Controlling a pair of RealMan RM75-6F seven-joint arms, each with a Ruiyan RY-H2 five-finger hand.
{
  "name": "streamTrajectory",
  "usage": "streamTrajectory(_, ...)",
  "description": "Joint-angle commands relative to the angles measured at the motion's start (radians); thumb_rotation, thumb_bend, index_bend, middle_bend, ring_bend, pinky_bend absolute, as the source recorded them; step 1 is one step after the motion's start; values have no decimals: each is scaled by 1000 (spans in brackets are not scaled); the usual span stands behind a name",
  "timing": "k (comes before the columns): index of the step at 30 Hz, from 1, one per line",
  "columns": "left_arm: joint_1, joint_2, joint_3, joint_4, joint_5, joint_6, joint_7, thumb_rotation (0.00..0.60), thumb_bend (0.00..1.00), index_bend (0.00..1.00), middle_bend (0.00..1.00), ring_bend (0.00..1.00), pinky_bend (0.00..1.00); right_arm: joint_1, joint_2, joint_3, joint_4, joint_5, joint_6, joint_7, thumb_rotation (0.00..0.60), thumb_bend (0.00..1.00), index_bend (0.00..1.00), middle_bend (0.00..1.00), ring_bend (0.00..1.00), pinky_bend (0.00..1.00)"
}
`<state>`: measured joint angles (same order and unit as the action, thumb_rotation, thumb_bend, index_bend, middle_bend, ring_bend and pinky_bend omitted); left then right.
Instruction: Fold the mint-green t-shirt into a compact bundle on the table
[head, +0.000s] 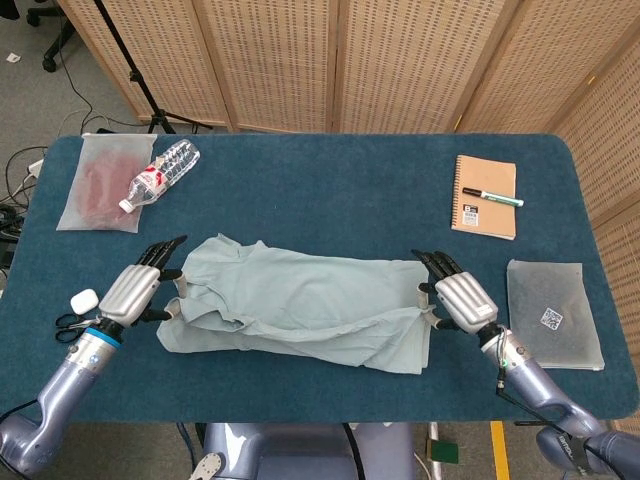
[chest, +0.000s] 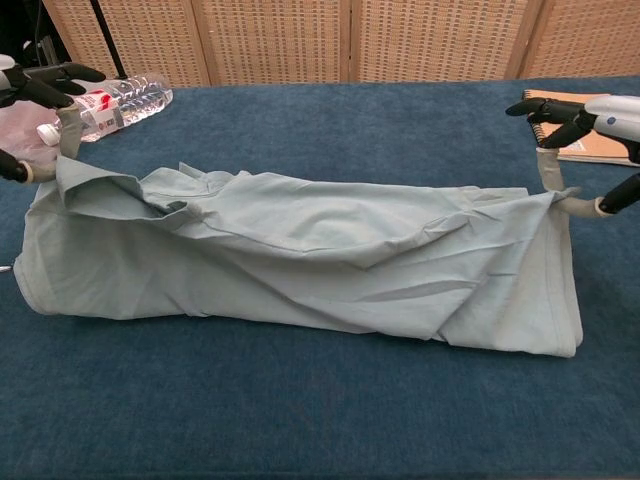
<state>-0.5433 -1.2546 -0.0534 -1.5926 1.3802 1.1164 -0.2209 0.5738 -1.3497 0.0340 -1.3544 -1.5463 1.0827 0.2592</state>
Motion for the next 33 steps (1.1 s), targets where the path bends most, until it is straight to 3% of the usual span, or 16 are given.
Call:
streamTrajectory(1, -17, -11, -25, 26, -29, -32, -9, 600, 598, 761, 0, 0, 0, 24, -35, 18, 58, 28, -42, 28, 600, 517, 672, 0, 0, 23)
streamTrajectory(20, -75, -103, -124, 197, -154, -145, -45, 600, 616, 761, 0, 0, 0, 133, -179, 101, 312, 159, -230, 19, 600, 517, 672, 0, 0, 23)
streamTrajectory(29, -84, -122, -137, 234, -160, -169, -56, 600, 616, 761, 0, 0, 0, 169, -239, 122, 394, 210, -298, -20, 600, 517, 662, 0, 0, 23)
streamTrajectory(30, -85, -125, -137, 236, -160, -170, -54, 600, 616, 761, 0, 0, 0, 170, -245, 125, 402, 216, -301, -22, 600, 517, 627, 0, 0, 23)
streamTrajectory(31, -86, -127, -138, 239, -162, -172, -53, 600, 616, 761, 0, 0, 0, 170, -251, 127, 410, 222, -305, -23, 600, 506, 531, 0, 0, 23)
streamTrajectory(33, -89, -133, -141, 246, -165, -176, -51, 600, 616, 762, 0, 0, 0, 170, -257, 131, 413, 235, -316, -19, 600, 475, 273, 0, 0, 23)
